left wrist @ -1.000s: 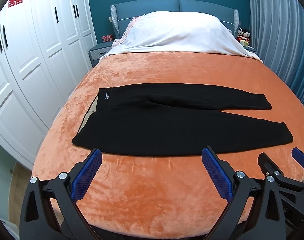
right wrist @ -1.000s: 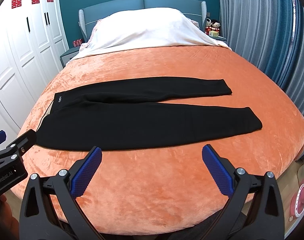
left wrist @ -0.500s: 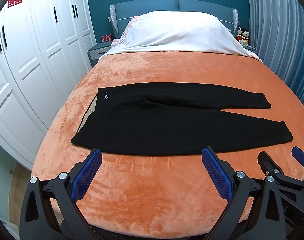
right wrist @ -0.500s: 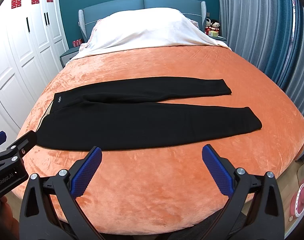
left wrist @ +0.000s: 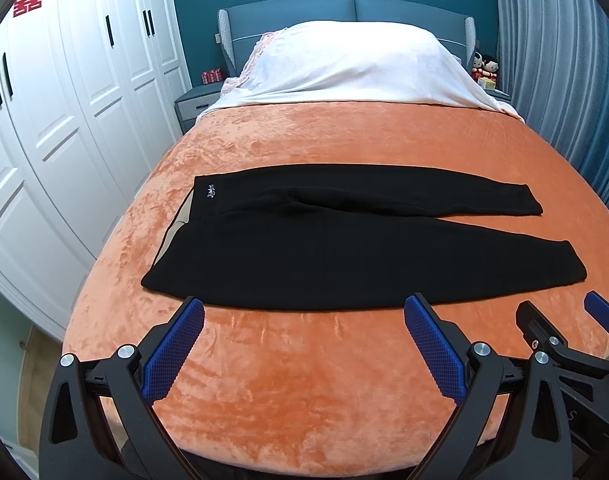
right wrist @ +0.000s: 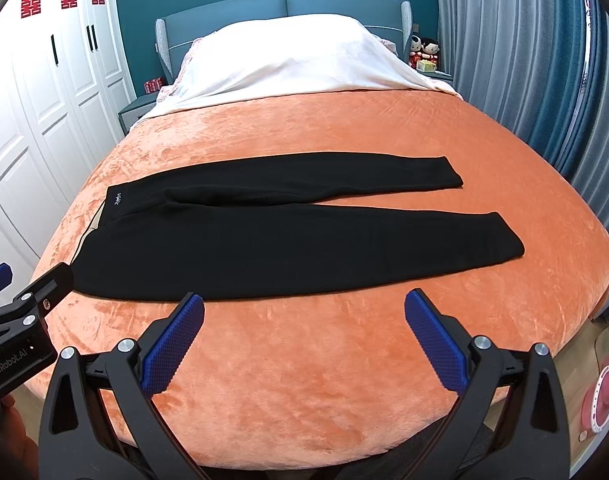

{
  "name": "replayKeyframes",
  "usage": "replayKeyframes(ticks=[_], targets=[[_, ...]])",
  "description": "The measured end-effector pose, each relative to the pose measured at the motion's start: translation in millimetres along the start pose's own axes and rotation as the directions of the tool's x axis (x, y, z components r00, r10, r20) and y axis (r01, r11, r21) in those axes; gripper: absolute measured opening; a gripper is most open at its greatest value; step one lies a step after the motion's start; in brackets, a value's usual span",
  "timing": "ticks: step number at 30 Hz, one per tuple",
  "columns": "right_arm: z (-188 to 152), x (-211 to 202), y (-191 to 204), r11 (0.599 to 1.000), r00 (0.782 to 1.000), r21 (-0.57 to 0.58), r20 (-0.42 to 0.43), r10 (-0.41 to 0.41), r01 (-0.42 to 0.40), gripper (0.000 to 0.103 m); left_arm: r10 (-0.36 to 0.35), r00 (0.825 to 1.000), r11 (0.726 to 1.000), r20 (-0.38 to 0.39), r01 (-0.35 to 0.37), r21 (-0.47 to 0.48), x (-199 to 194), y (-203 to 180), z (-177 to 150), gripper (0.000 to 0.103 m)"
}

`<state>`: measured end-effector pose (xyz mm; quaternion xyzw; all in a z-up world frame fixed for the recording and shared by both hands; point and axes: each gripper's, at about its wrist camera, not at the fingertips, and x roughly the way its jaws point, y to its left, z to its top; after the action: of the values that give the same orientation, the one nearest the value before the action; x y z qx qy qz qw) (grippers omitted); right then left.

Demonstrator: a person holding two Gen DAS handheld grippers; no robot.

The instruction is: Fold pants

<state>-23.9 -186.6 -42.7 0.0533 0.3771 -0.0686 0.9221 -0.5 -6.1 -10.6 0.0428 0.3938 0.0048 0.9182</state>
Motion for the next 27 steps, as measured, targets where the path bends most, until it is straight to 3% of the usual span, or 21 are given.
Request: replayKeyframes(ticks=[27], targets=[[-5.3, 6.1, -2.9, 1.000, 1.000, 0.007, -0.013, -0.003, 0.003, 0.098, 0.016, 1.000, 1.000, -0.015, -0.015, 0.022, 8.2, -6.6, -1.0, 0.098]])
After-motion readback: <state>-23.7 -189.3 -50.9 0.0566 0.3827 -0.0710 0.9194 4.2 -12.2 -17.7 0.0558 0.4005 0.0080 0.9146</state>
